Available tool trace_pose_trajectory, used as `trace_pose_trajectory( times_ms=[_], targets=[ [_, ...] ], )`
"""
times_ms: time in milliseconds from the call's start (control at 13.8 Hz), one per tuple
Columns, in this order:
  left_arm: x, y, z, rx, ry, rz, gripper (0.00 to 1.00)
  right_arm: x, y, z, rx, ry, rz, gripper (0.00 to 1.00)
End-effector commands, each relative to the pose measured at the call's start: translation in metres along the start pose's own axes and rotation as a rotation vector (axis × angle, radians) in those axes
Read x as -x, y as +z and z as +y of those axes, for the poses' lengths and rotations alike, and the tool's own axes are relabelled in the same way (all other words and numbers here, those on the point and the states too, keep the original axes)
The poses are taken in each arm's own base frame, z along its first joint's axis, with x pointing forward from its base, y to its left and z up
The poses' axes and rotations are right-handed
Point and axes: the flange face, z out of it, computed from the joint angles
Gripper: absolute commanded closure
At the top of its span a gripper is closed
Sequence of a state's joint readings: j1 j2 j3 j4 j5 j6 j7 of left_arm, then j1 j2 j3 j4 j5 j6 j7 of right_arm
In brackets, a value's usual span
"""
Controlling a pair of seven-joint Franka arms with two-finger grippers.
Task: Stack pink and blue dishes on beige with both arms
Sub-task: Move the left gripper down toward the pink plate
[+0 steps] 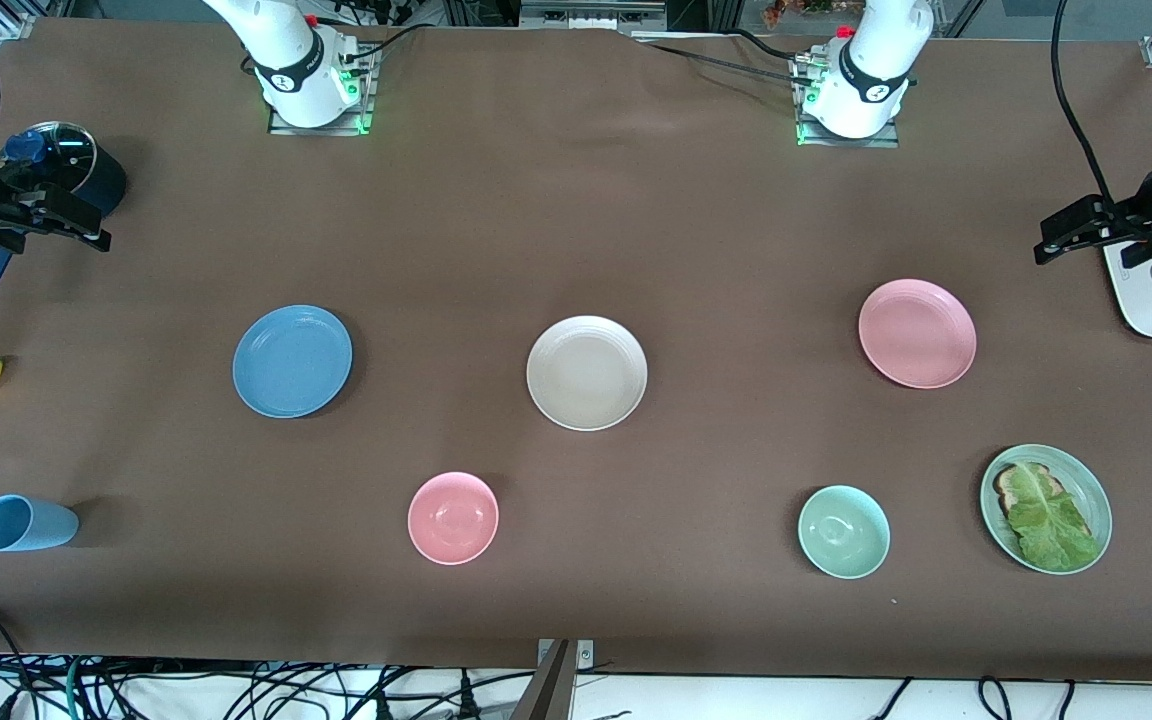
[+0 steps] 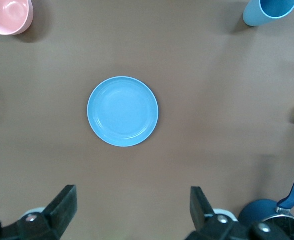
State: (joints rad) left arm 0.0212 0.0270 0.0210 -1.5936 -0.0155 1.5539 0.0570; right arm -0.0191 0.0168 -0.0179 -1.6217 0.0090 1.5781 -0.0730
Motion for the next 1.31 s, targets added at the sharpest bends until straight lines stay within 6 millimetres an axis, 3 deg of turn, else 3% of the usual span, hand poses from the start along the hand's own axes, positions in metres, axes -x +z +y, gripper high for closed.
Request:
trace_pose_trajectory(
  times_ms=[0,580,871,1233],
  targets=[
    [-0.002,-0.004,0.003,0.021,0.003,0.011,0.00,-0.002,-0.005,0.000,-0.006,-0.004,0.003,0.00],
    [-0.003,-0.005,-0.001,0.022,-0.004,0.019,0.00,-0.002,-0.005,-0.001,-0.006,-0.006,0.000,0.00],
    [-0.017,0.008,0.002,0.016,0.002,0.014,0.00,-0.002,-0.005,-0.001,-0.006,-0.006,0.000,0.00],
    [-0.041,0.057,-0.006,0.005,-0.010,-0.068,0.00,-0.002,-0.005,-0.001,-0.006,-0.007,0.000,0.00]
  ],
)
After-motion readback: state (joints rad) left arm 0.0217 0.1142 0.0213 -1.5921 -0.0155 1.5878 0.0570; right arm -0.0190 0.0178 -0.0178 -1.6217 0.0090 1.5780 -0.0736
